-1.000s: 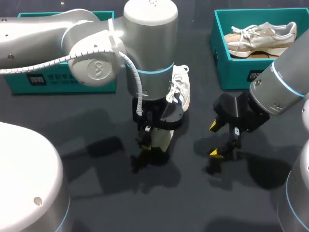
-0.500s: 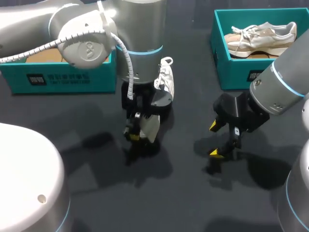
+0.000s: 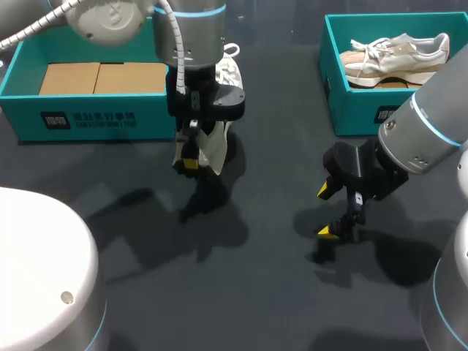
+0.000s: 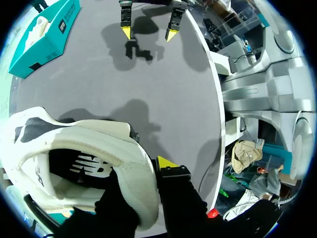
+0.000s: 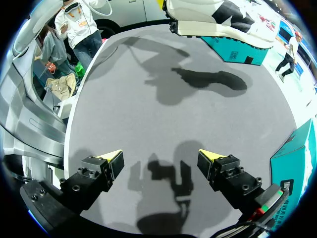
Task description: Take the shoe out of the shoebox, open the shoe tongue, remove and reinsert the insole, then place the shoe into the shoebox
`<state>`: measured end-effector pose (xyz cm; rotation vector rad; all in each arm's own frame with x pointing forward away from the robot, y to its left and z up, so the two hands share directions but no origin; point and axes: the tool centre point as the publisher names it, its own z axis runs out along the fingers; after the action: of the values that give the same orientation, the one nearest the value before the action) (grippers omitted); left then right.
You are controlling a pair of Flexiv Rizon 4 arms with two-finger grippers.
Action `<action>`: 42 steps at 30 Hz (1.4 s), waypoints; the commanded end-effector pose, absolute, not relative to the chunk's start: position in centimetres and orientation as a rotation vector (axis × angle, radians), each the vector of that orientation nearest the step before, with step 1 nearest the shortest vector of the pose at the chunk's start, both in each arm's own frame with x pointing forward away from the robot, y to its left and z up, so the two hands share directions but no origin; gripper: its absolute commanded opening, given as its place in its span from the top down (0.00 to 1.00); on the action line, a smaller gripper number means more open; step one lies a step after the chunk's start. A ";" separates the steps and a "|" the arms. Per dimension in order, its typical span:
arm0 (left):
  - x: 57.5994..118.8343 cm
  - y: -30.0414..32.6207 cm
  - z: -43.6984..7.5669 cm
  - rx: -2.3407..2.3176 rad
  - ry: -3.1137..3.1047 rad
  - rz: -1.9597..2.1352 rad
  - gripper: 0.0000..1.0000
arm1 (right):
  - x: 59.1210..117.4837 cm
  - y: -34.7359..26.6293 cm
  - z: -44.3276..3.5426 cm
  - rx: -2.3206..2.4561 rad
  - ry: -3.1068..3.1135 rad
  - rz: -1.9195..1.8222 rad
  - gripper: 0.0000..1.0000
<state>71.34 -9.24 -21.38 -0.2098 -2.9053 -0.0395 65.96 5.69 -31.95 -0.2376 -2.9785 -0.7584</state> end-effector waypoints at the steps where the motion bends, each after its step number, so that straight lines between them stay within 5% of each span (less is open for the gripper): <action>1: 70.9 -8.7 -20.3 -0.210 -2.917 -0.035 1.00 | 65.9 5.7 -32.0 -0.240 -2.981 -0.755 0.00; 14: 70.9 -8.7 -20.3 -0.210 -2.917 -0.035 1.00 | 65.9 5.7 -32.0 -0.240 -2.981 -0.755 0.00; 42: 92.3 11.0 -15.5 0.161 -2.904 -0.032 1.00 | 65.9 5.7 -32.0 -0.240 -2.981 -0.755 0.00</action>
<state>90.35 8.04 -15.83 0.1621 -2.9444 -0.0770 65.97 5.68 -31.96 -0.2378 -2.9785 -0.7584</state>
